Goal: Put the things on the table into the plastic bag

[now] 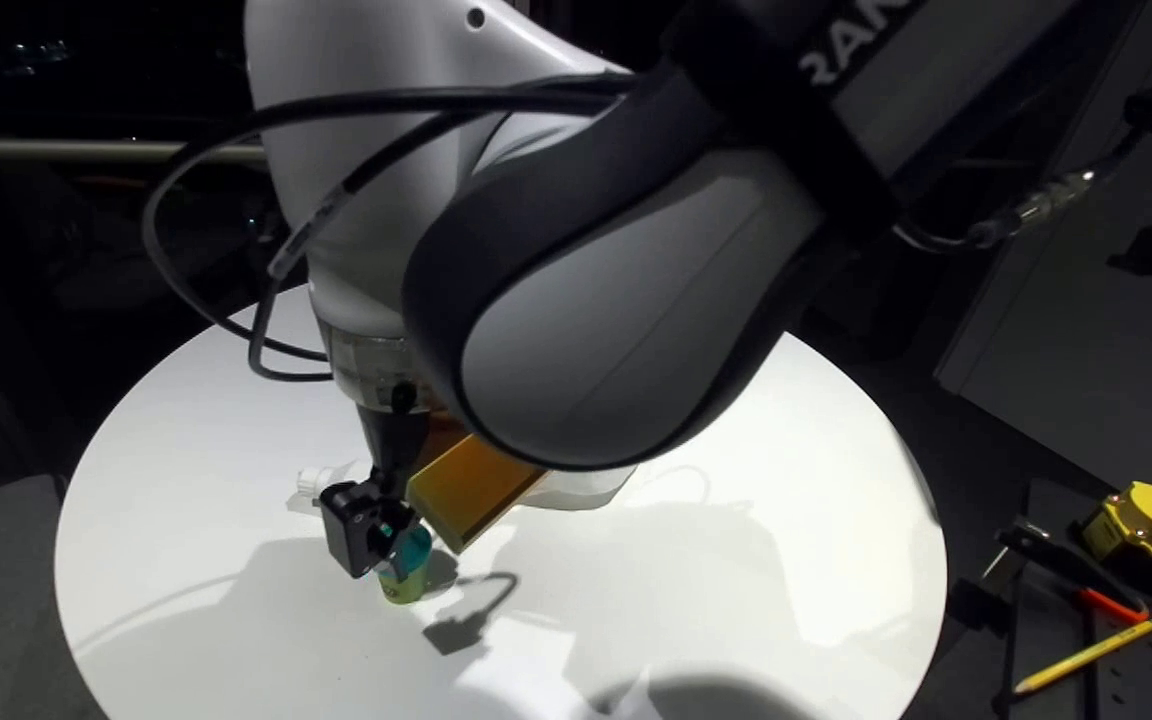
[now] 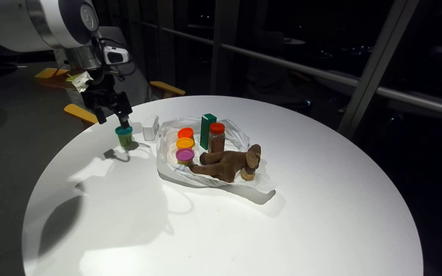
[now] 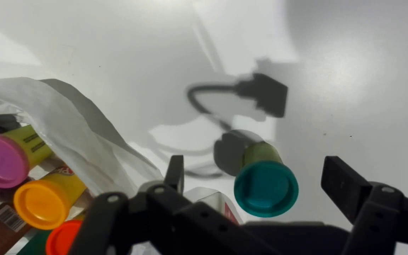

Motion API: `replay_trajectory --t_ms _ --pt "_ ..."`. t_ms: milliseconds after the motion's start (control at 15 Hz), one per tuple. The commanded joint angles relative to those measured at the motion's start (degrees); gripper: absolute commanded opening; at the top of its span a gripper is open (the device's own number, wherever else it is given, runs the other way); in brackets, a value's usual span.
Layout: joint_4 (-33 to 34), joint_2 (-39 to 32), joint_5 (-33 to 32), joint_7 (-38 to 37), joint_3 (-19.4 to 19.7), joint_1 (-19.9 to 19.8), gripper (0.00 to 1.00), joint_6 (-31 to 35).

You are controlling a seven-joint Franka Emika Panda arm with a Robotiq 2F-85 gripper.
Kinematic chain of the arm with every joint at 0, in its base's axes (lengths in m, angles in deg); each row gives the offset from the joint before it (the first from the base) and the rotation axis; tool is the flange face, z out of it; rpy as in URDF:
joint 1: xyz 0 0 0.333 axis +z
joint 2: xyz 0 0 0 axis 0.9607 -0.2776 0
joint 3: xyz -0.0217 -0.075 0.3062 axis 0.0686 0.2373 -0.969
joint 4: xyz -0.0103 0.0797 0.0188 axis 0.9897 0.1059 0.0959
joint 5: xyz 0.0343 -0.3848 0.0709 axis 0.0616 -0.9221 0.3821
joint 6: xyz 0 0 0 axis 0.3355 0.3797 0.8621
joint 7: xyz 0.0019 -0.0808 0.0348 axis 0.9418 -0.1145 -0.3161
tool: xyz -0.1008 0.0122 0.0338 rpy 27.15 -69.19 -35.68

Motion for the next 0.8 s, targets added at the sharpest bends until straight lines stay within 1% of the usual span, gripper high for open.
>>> replay_trajectory --t_ms 0,467,733 --pt "5.13 -3.81 2.66 4.39 -2.01 -0.88 1.0 -0.46" --pt "9.87 -8.53 2.18 5.87 -0.04 0.72 1.0 -0.29" --pt "11.88 -10.31 2.77 7.05 0.31 0.28 1.0 -0.55"
